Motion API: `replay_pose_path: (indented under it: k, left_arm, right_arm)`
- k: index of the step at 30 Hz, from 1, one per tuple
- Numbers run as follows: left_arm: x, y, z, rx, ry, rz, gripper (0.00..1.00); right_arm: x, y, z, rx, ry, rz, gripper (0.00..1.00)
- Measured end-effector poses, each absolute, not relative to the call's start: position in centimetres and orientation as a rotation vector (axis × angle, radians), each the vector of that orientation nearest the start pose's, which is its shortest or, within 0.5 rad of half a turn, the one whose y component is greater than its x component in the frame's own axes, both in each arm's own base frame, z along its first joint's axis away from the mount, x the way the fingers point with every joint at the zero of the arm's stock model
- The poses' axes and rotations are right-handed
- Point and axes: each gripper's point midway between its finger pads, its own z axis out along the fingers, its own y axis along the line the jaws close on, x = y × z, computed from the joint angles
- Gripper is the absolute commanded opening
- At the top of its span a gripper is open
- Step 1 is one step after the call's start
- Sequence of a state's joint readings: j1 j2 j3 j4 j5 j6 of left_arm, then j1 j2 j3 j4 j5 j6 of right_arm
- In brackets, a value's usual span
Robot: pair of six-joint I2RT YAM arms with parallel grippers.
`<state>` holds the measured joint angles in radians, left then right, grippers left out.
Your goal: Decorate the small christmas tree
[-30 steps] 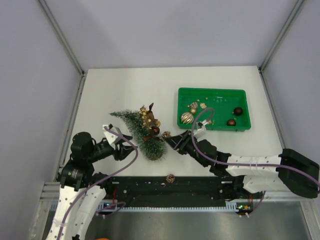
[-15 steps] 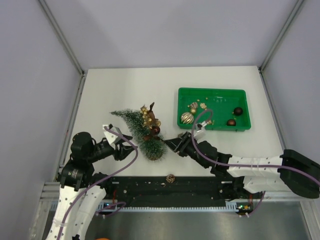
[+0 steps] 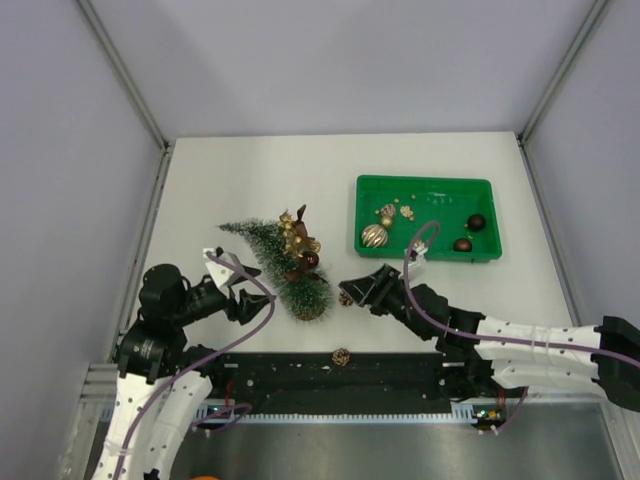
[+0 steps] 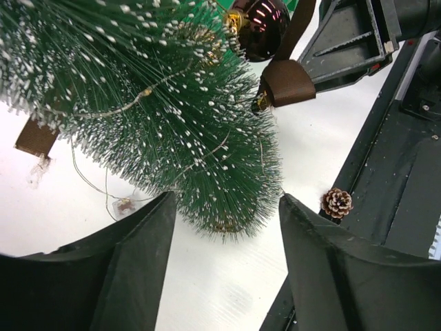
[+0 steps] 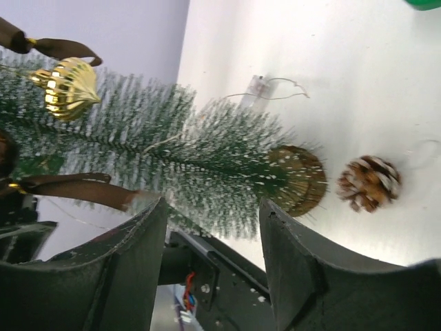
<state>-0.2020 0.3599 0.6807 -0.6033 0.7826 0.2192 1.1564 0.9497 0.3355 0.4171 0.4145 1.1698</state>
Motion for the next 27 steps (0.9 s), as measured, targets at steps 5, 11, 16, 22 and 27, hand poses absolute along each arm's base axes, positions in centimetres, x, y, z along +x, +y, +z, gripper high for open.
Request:
replay_pose_path:
  k: [5,11,16,22,27]
  left_arm:
    - [14.3,-14.3,25.3,0.865,1.612,-0.667,0.75]
    - [14.3,-12.7,26.6,0.790,1.656,-0.570,0.78]
    - [13.9,-11.3,28.3,0.707,1.700,-0.504,0.79]
    - [14.8,-8.7,30.8,0.539,1.770,-0.382,0.94]
    - [17.0,-7.1,29.4,0.377,1.916,-0.311,0.99]
  right_arm:
    - [17.1,28.7,15.8,0.305,1.968,1.172,0.73]
    - [17.3,26.6,17.3,0.271,1.951,1.075,0.91]
    - [17.7,24.8,19.7,0.240,1.932,0.974,0.99]
    - [19.9,21.5,22.9,0.226,1.939,0.788,0.99]
    - [23.1,18.3,24.8,0.241,1.971,0.615,0.99]
